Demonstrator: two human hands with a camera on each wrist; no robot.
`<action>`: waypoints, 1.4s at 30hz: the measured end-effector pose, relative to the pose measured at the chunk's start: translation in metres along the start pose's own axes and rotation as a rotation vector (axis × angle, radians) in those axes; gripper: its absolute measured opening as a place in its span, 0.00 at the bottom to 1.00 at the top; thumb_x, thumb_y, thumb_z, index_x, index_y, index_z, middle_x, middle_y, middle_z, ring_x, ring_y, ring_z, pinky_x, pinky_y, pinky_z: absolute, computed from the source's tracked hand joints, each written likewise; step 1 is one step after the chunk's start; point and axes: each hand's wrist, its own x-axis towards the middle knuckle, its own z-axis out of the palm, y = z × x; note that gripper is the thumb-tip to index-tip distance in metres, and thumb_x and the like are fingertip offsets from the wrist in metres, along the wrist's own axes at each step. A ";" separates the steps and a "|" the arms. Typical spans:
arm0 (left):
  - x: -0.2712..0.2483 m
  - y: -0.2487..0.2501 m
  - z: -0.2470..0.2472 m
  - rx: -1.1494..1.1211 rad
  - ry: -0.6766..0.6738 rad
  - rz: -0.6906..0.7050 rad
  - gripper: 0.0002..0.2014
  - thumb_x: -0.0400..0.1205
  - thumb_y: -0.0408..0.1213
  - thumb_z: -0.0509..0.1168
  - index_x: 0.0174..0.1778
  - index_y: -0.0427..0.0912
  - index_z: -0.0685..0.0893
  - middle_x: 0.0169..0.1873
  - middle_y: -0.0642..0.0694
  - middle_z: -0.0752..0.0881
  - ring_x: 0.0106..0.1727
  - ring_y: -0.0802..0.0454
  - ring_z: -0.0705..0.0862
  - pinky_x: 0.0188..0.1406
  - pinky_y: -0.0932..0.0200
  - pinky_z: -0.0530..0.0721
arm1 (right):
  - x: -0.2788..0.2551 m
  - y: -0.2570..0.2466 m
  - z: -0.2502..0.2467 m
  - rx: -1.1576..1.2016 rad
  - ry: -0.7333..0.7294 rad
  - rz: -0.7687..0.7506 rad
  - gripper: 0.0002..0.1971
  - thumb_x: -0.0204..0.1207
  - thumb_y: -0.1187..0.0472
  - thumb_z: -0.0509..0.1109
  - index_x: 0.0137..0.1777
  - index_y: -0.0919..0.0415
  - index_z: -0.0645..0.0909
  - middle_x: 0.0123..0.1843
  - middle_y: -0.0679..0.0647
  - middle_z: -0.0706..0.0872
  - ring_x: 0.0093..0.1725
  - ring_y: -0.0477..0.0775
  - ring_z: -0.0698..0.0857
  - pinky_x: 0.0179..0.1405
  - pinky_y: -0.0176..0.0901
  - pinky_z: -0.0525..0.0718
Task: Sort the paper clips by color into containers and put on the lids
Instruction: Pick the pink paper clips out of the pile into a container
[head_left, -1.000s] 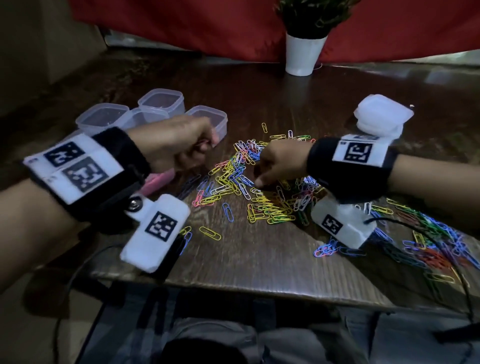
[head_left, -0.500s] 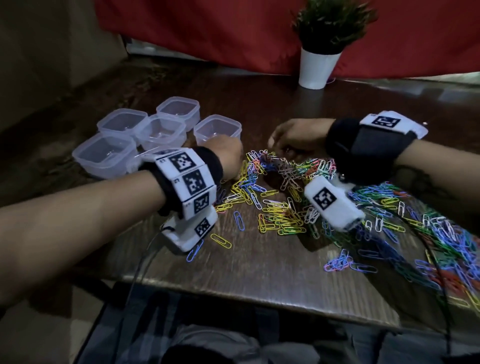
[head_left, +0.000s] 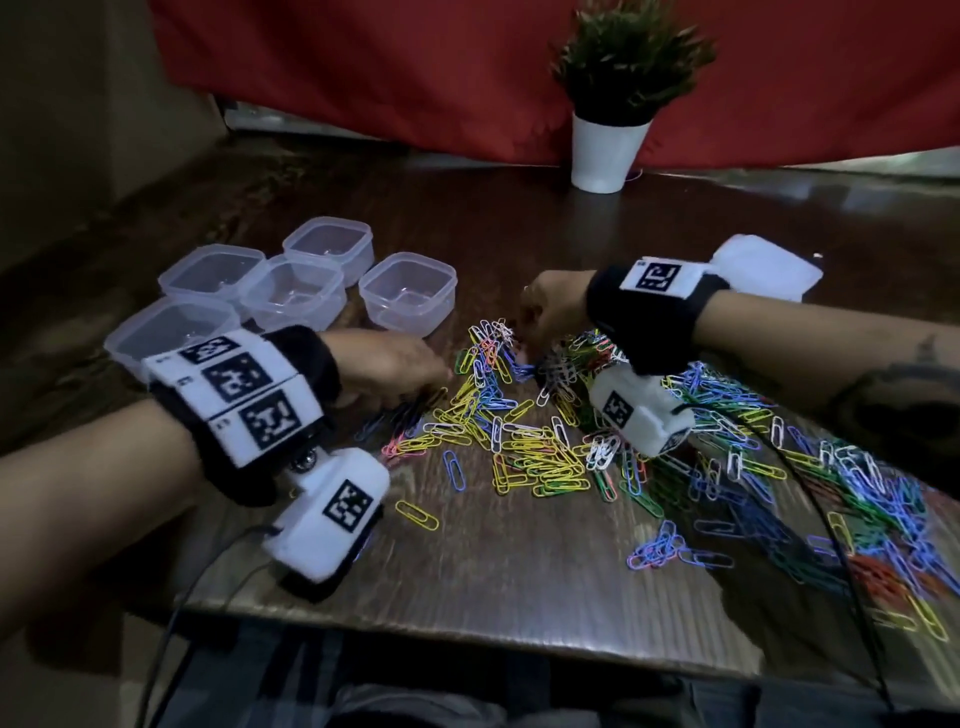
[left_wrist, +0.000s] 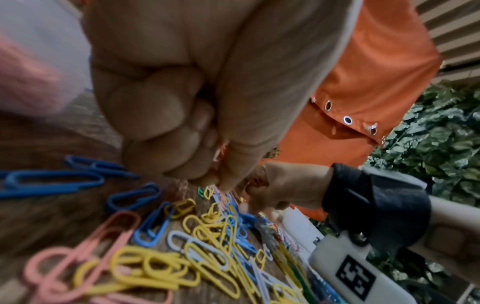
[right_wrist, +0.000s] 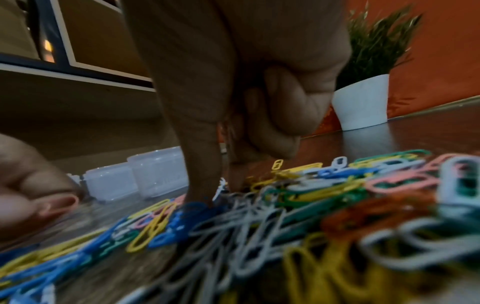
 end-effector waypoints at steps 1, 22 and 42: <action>-0.001 0.000 0.000 -0.104 0.032 -0.004 0.17 0.86 0.43 0.55 0.30 0.45 0.72 0.22 0.48 0.65 0.19 0.55 0.60 0.12 0.74 0.54 | -0.003 0.005 -0.002 0.011 -0.017 0.020 0.11 0.65 0.56 0.80 0.38 0.58 0.80 0.34 0.48 0.79 0.34 0.47 0.75 0.26 0.36 0.70; 0.010 0.031 -0.015 -0.549 0.159 -0.030 0.15 0.83 0.31 0.48 0.38 0.40 0.79 0.18 0.51 0.72 0.11 0.63 0.64 0.07 0.75 0.55 | 0.011 0.012 -0.014 0.586 -0.009 0.035 0.17 0.80 0.61 0.54 0.28 0.59 0.66 0.25 0.50 0.66 0.17 0.44 0.64 0.10 0.28 0.58; 0.038 0.056 -0.009 0.232 0.215 -0.074 0.16 0.79 0.43 0.68 0.27 0.40 0.77 0.21 0.47 0.73 0.23 0.53 0.68 0.20 0.64 0.64 | -0.047 0.100 -0.041 1.211 0.028 0.231 0.19 0.86 0.54 0.50 0.33 0.57 0.68 0.14 0.45 0.60 0.09 0.39 0.56 0.07 0.25 0.49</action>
